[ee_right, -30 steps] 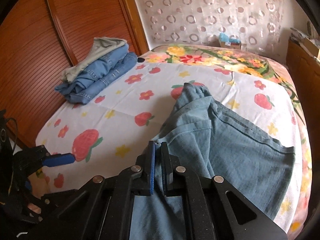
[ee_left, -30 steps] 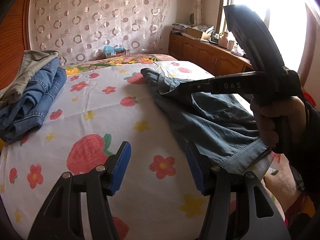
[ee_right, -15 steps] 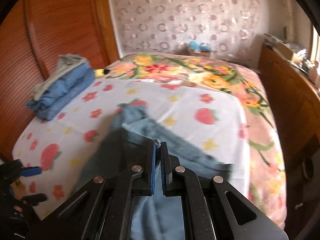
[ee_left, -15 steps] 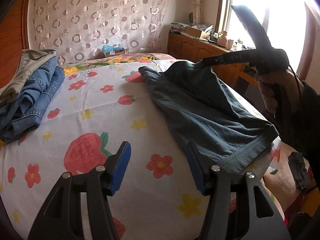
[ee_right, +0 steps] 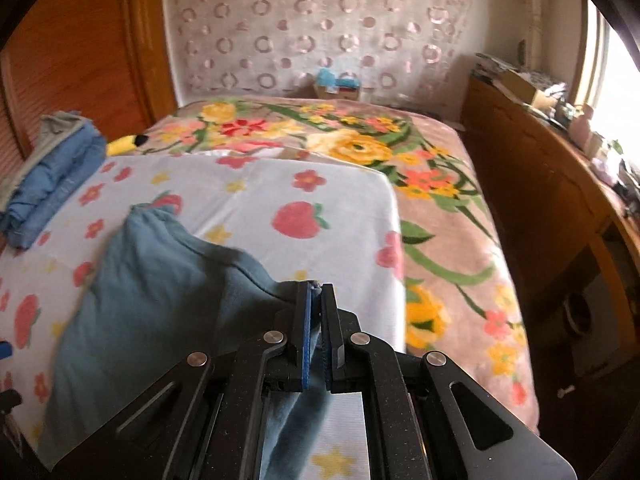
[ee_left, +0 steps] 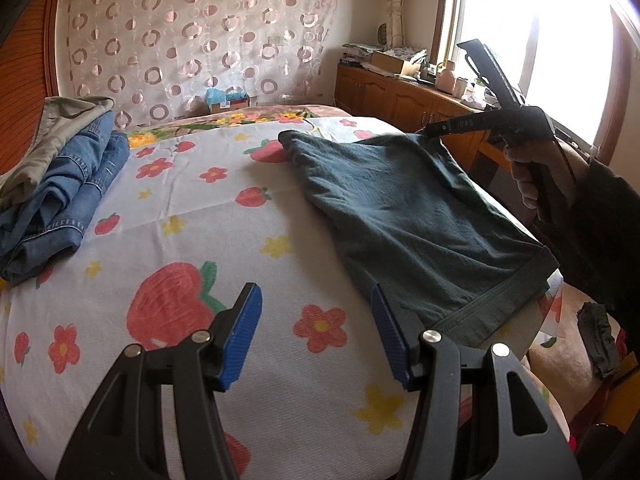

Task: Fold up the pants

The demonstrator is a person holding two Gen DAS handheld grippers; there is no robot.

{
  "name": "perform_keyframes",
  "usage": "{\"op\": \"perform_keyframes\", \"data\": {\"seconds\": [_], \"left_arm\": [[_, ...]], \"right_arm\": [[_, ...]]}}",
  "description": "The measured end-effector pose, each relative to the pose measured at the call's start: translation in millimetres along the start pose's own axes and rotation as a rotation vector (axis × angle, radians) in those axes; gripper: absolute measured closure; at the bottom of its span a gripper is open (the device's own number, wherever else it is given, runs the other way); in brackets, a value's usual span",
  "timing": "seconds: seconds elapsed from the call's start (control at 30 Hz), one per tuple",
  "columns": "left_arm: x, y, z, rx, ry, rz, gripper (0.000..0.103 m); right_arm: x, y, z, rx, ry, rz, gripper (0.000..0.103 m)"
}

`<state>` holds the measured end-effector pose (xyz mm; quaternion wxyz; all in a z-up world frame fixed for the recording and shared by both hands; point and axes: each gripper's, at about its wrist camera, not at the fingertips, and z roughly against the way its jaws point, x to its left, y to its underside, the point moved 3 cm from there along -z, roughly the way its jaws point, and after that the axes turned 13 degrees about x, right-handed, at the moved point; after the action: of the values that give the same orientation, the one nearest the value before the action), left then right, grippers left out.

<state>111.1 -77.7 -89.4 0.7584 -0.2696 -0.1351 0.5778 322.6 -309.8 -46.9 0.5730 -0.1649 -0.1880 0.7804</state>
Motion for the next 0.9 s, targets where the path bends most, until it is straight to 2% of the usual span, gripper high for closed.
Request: {"op": "perform_keyframes", "data": {"seconds": [0.13,0.2,0.27,0.33,0.4,0.47,0.6,0.73,0.77,0.8,0.9], "left_arm": [[-1,2,-1,0.003,0.001,-0.005,0.047],[-2,2,-1,0.005,0.002,-0.006,0.047],[-1,1,-2,0.006,0.002,-0.009,0.047],[-3,1,-2,0.008,0.004,-0.012,0.047],[-5,1,-4,0.012,0.005,-0.017,0.047],[-8,0,-6,0.016,0.007,-0.025,0.047],[-14,0,-10,0.031,0.006,-0.042,0.047],[-17,1,-16,0.046,0.008,-0.051,0.047],[-17,2,-17,0.05,0.004,-0.051,0.047],[-16,2,-19,0.056,-0.002,-0.05,0.047],[-15,3,-24,0.072,0.002,-0.043,0.047]], "right_arm": [[-9,3,-4,0.01,0.022,-0.024,0.101],[-11,5,-4,0.016,0.029,-0.032,0.085],[-11,8,-3,0.012,0.023,-0.033,0.085],[-9,13,-3,0.017,0.001,-0.027,0.079],[-4,17,-3,0.024,-0.027,-0.014,0.063],[2,21,-7,0.04,-0.047,0.007,0.062],[7,26,-19,0.086,-0.026,0.027,0.062],[2,31,-30,0.117,-0.042,0.011,0.063],[1,32,-29,0.111,-0.046,0.009,0.071],[0,32,-29,0.107,-0.051,0.009,0.089],[-2,33,-26,0.106,-0.074,0.017,0.099]]}}
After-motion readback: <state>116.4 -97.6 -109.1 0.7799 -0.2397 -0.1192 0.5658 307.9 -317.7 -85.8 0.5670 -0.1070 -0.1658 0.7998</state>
